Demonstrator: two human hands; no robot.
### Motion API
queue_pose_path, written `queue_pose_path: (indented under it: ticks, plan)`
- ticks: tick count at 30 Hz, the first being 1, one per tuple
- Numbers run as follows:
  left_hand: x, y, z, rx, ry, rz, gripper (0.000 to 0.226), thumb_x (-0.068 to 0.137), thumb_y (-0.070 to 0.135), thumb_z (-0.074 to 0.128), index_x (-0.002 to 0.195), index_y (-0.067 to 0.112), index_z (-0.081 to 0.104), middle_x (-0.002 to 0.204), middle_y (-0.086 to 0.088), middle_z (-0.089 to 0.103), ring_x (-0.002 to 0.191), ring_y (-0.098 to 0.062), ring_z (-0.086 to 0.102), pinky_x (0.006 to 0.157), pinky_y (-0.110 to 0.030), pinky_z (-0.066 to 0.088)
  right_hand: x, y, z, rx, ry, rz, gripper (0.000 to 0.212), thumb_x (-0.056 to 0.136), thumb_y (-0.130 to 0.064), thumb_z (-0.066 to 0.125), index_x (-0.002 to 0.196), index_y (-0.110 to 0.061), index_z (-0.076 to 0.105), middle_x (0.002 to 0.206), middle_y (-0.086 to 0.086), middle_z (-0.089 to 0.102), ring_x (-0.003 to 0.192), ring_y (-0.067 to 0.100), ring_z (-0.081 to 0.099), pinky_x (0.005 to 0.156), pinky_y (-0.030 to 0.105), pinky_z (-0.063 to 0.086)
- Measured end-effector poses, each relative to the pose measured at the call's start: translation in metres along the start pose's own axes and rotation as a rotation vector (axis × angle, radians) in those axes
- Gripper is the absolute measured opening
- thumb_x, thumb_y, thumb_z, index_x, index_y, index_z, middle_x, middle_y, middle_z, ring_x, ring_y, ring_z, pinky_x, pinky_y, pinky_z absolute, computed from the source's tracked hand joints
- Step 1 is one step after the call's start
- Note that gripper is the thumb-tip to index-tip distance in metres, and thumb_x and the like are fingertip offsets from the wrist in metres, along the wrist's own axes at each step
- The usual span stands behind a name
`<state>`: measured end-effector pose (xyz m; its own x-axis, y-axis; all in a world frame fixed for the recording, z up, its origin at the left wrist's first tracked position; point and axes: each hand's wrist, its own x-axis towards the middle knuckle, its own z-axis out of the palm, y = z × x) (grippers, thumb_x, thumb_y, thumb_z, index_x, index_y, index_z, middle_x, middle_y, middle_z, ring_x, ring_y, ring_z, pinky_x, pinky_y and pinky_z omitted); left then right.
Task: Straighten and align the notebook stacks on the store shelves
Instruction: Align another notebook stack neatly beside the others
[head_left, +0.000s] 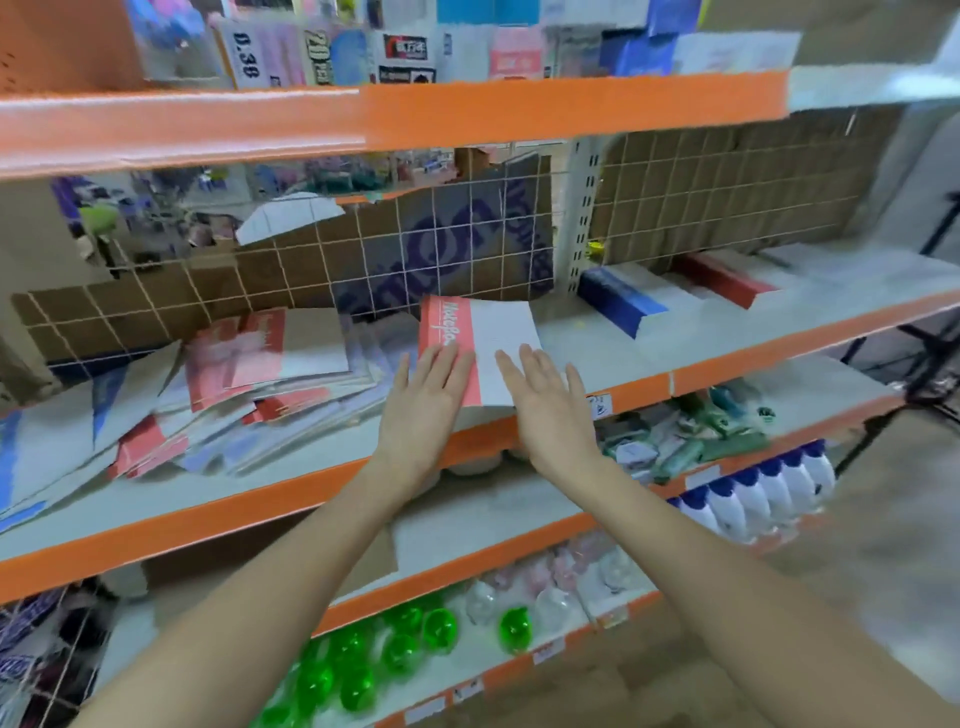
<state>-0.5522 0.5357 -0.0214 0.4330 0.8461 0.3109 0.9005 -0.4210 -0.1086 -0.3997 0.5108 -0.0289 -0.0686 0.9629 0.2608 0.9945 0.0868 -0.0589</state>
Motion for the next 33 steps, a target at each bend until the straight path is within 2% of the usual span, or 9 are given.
queue_pose_path:
  ticks: [2,6,11,16,19,23,28,33]
  plan:
    - [0.019,0.036,0.001,0.001,0.007,0.055,0.056,0.099,0.008,0.027,0.151,0.014,0.006,0.158,-0.006,0.009,0.145,-0.022,0.008,0.115,-0.045,0.002,-0.011,0.038,-0.005,-0.024,0.013,0.050,0.089,0.085,-0.005,0.058,0.152,-0.020,0.001,0.159,0.012,0.005,0.146,0.023,0.005,0.115,0.045,0.008]
    - [0.058,0.125,0.009,-0.001,0.012,0.166,0.060,0.098,0.009,0.031,0.151,0.015,0.003,0.158,-0.005,0.007,0.145,-0.021,0.007,0.115,-0.045,0.002,-0.037,0.130,-0.012,-0.020,0.029,0.148,0.069,0.094,-0.005,0.038,0.152,-0.019,0.003,0.159,0.013,0.005,0.146,0.025,0.006,0.115,0.046,0.006]
    - [0.107,0.258,0.019,-0.040,0.026,0.279,0.062,0.098,0.013,0.035,0.151,0.015,0.004,0.158,-0.003,0.008,0.145,-0.020,0.008,0.115,-0.044,0.000,-0.074,0.264,-0.023,-0.080,0.020,0.244,0.077,0.090,0.000,0.044,0.152,-0.020,0.003,0.158,0.015,0.006,0.146,0.026,0.007,0.116,0.046,0.005]
    - [0.154,0.350,0.021,-0.092,0.050,0.307,0.060,0.098,0.015,0.037,0.151,0.015,0.009,0.158,-0.004,0.014,0.144,-0.022,0.013,0.115,-0.044,0.001,-0.078,0.368,-0.031,-0.117,0.047,0.274,0.074,0.090,0.001,0.042,0.152,-0.021,0.008,0.158,0.016,0.011,0.145,0.027,0.014,0.111,0.044,0.016]
    - [0.177,0.379,0.024,-0.090,0.021,0.302,0.059,0.097,0.011,0.035,0.151,0.015,0.009,0.158,-0.004,0.014,0.145,-0.020,0.012,0.115,-0.043,0.000,-0.070,0.408,-0.028,-0.109,0.034,0.262,0.073,0.090,0.000,0.044,0.151,-0.021,0.009,0.157,0.014,0.013,0.144,0.026,0.015,0.110,0.043,0.018]
    - [0.214,0.400,0.035,-0.051,-0.007,0.297,0.069,0.093,0.013,0.043,0.151,0.016,0.005,0.158,-0.001,0.009,0.145,-0.019,0.009,0.116,-0.043,-0.002,-0.049,0.449,-0.018,-0.115,0.038,0.233,0.070,0.093,-0.006,0.045,0.152,-0.019,0.009,0.156,0.013,0.017,0.144,0.026,0.015,0.111,0.042,0.016]
    - [0.268,0.418,0.057,-0.052,-0.050,0.278,0.078,0.090,0.019,0.053,0.151,0.018,0.004,0.158,0.000,0.007,0.145,-0.020,0.008,0.116,-0.043,0.000,-0.005,0.496,-0.002,-0.063,0.001,0.216,0.075,0.092,0.000,0.045,0.152,-0.021,0.006,0.158,0.012,0.011,0.146,0.025,0.009,0.114,0.043,0.013]
    - [0.342,0.436,0.093,-0.078,-0.034,0.240,0.064,0.095,0.008,0.036,0.151,0.020,0.007,0.158,0.001,0.009,0.145,-0.017,0.010,0.115,-0.042,0.002,0.058,0.553,0.014,-0.079,-0.081,0.178,0.080,0.089,0.004,0.045,0.152,-0.021,0.002,0.159,0.011,0.007,0.146,0.025,0.006,0.116,0.045,0.007]
